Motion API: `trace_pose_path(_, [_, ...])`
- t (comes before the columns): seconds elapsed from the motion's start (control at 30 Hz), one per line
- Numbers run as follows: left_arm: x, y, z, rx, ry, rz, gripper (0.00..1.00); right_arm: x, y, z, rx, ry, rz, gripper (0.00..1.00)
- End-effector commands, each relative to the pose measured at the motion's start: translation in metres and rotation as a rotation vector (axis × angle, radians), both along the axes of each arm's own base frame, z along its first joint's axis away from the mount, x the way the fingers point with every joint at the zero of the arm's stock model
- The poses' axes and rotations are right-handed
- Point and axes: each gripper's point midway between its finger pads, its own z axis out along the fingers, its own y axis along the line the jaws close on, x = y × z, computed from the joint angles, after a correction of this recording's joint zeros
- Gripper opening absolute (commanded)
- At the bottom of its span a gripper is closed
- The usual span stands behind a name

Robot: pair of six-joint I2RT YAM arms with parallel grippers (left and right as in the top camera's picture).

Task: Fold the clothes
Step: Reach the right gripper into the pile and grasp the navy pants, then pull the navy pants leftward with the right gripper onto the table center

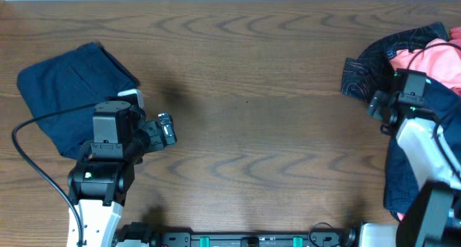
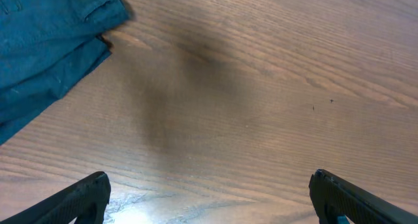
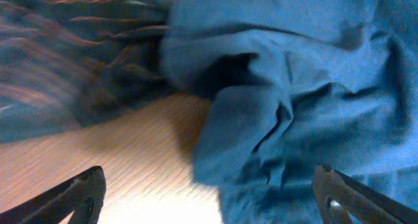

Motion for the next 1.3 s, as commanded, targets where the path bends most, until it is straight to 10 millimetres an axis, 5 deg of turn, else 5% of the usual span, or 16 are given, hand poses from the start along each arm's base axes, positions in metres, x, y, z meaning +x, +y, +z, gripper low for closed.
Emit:
trace_pose_path(0.0, [0.002,0.000,0.006,-0.009,-0.014,0.001,0.98,0.006,-0.019,-0.011,-0.003,-0.027,-0.096,0.99])
trace_pose_path(0.13, [0.002,0.000,0.006,-0.008,-0.013,0.001,0.98,0.011,-0.028,-0.033,0.000,-0.014,-0.115,0.90])
trace_pose_path(0.2, [0.002,0.000,0.006,-0.009,-0.013,0.001,0.98,0.011,-0.033,-0.042,0.002,-0.006,-0.125,0.76])
trace_pose_path(0.3, [0.002,0.000,0.006,-0.008,-0.014,0.001,0.98,0.012,-0.036,-0.046,0.001,-0.010,-0.133,0.19])
trace_pose_path(0.33, [0.002,0.000,0.006,-0.008,-0.014,0.001,0.98,0.013,-0.037,-0.043,-0.001,-0.015,-0.135,0.05])
trace_pose_path(0.37, [0.002,0.000,0.006,-0.008,-0.014,0.001,0.98,0.014,-0.038,-0.039,-0.003,-0.025,-0.137,0.01])
trace_pose_path(0.47, [0.003,0.000,0.007,-0.008,-0.018,0.001,0.98,0.020,-0.042,-0.008,-0.019,-0.069,-0.133,0.01])
trace_pose_path(0.63, [0.003,0.000,0.008,-0.008,-0.021,0.001,0.98,0.044,-0.034,0.100,-0.048,-0.231,0.006,0.01])
trace_pose_path(0.73, [0.003,0.000,0.008,-0.008,-0.021,0.001,0.98,0.055,0.000,0.158,0.009,-0.293,0.244,0.01])
trace_pose_path(0.9, [0.003,0.000,0.008,-0.008,-0.021,0.001,0.98,0.041,0.057,0.216,0.186,-0.374,0.433,0.01])
trace_pose_path(1.1, [0.003,0.000,0.008,-0.009,-0.021,0.001,0.98,0.043,0.131,0.311,0.349,-0.688,0.602,0.01])
trace_pose_path(1.27, [0.003,0.000,0.008,-0.012,-0.021,0.004,0.98,0.057,0.191,0.330,0.435,-0.769,0.732,0.01])
